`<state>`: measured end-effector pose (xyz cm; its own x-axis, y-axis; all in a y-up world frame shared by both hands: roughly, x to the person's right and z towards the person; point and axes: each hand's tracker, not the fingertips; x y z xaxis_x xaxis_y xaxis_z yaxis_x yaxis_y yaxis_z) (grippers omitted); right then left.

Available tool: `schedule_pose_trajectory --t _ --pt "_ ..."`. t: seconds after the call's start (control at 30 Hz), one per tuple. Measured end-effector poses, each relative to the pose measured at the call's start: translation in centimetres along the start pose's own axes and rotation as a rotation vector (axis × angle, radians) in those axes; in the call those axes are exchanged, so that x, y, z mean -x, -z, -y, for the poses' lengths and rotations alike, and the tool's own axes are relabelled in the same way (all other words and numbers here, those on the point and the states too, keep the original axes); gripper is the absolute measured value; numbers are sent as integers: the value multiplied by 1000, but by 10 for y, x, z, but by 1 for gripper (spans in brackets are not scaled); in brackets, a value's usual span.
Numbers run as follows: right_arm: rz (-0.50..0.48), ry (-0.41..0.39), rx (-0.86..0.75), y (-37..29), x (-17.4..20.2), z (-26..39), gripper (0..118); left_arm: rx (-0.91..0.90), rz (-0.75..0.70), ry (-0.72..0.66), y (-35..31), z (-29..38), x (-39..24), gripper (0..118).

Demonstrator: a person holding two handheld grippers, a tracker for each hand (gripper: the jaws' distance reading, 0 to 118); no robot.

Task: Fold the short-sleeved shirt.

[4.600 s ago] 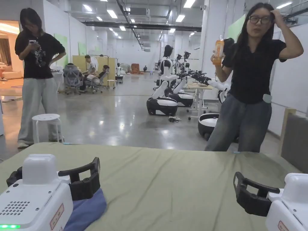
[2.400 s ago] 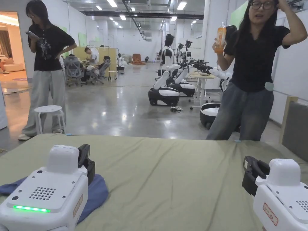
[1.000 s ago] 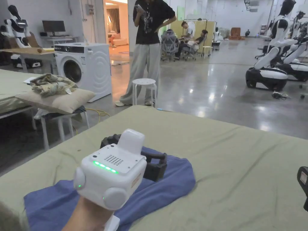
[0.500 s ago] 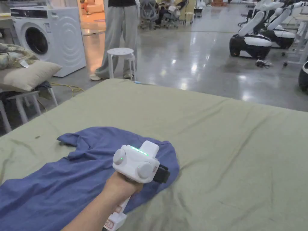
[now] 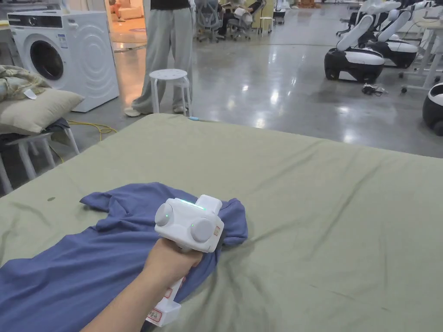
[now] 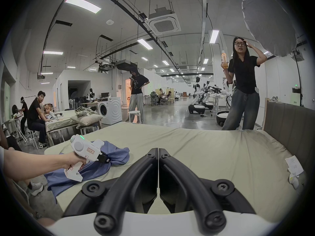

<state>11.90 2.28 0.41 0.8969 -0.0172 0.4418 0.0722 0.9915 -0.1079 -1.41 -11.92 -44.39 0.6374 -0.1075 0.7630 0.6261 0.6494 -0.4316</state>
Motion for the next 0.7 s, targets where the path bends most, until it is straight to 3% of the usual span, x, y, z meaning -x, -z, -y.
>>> schedule_pose_trajectory --t 0.17,0.27,0.43,0.6,0.7 --pt "48 28 -22 -31 -21 -3 3 -112 158 -23 -50 -23 -37 5" --pt "93 57 -34 -57 -42 -5 3 -172 253 92 -77 -41 -97 5" --pt "213 79 -65 -116 -74 -12 3 -204 459 280 -114 -40 -256 5" --pt "370 53 -76 -182 -105 -11 3 -125 686 526 -139 34 -427 5" --pt "419 76 -67 -211 -120 -5 3 -38 775 548 -142 79 -493 5"
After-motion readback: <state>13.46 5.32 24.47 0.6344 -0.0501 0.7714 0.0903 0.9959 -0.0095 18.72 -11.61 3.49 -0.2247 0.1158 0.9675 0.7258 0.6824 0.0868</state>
